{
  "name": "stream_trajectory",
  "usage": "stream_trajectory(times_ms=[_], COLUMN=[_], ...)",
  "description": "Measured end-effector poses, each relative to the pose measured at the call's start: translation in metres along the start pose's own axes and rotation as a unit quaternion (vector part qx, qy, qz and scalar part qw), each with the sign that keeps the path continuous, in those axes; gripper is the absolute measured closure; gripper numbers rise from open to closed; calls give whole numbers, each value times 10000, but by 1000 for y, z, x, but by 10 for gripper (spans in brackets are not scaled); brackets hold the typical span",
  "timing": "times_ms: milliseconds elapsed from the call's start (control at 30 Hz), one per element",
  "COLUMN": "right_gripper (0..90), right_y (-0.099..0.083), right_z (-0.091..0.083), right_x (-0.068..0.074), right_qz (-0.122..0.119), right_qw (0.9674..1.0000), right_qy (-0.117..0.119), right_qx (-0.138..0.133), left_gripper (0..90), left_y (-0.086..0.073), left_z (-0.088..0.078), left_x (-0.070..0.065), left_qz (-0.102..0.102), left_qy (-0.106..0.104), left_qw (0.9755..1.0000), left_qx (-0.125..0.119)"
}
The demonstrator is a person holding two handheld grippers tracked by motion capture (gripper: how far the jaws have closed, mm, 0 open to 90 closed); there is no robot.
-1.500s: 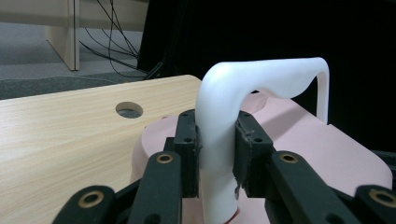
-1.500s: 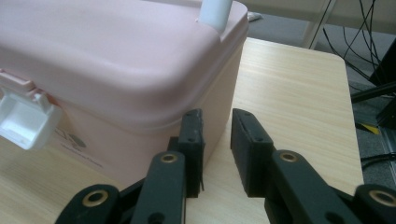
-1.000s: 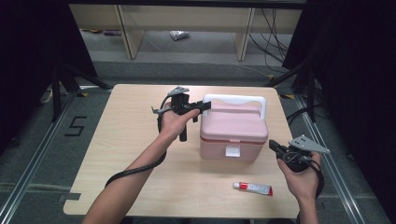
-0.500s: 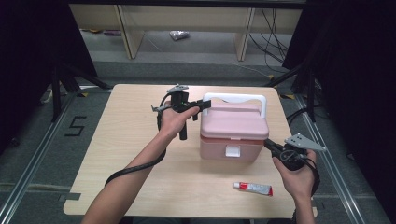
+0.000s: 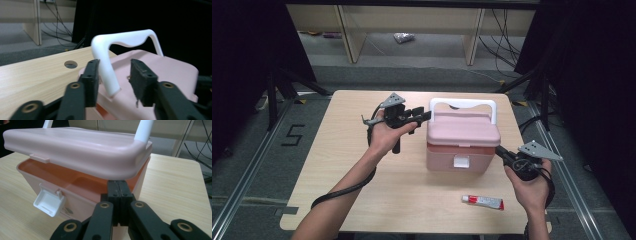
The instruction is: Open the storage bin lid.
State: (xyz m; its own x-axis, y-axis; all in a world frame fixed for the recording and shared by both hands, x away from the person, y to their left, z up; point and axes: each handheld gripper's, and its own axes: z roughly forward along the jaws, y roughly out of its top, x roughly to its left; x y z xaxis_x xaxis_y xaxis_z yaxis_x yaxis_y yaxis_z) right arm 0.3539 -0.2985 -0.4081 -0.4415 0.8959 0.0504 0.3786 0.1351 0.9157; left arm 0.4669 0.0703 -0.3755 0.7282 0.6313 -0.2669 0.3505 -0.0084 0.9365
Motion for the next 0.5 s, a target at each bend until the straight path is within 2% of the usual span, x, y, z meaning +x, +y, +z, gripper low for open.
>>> stream_trajectory(times_ms=[33, 67, 133, 167, 200, 233, 267, 500], right_gripper=[900, 900, 900, 900, 900, 900, 900, 900], right_y=[1, 1, 3, 4, 4, 4, 6, 9], right_z=[0, 0, -1, 0, -2, -2, 0, -1], right_x=[0, 2, 1, 1, 4, 4, 1, 1], right_qz=[-44, 41, 15, -55, 120, 120, -88, -55], right_qw=[10000, 10000, 10000, 9999, 9999, 9999, 9999, 9999], right_qy=[-38, -59, -14, -43, -85, -85, -53, -88], right_qx=[-21, -47, -28, -83, -24, -24, -114, -125], left_gripper=[684, 722, 768, 791, 811, 823, 833, 864], left_y=[-2, -7, -9, -14, -16, -16, -21, -38], left_z=[-5, -12, -16, -22, -25, -25, -30, -39], left_x=[-3, -7, -8, -10, -12, -12, -14, -20], left_qz=[105, 149, 175, 294, 340, 340, 390, 464], left_qy=[-47, -162, -215, -258, -275, -275, -295, -223], left_qw=[9999, 9997, 9995, 9990, 9989, 9989, 9988, 9986], left_qx=[-13, -133, -168, -200, -188, -188, -86, 133])
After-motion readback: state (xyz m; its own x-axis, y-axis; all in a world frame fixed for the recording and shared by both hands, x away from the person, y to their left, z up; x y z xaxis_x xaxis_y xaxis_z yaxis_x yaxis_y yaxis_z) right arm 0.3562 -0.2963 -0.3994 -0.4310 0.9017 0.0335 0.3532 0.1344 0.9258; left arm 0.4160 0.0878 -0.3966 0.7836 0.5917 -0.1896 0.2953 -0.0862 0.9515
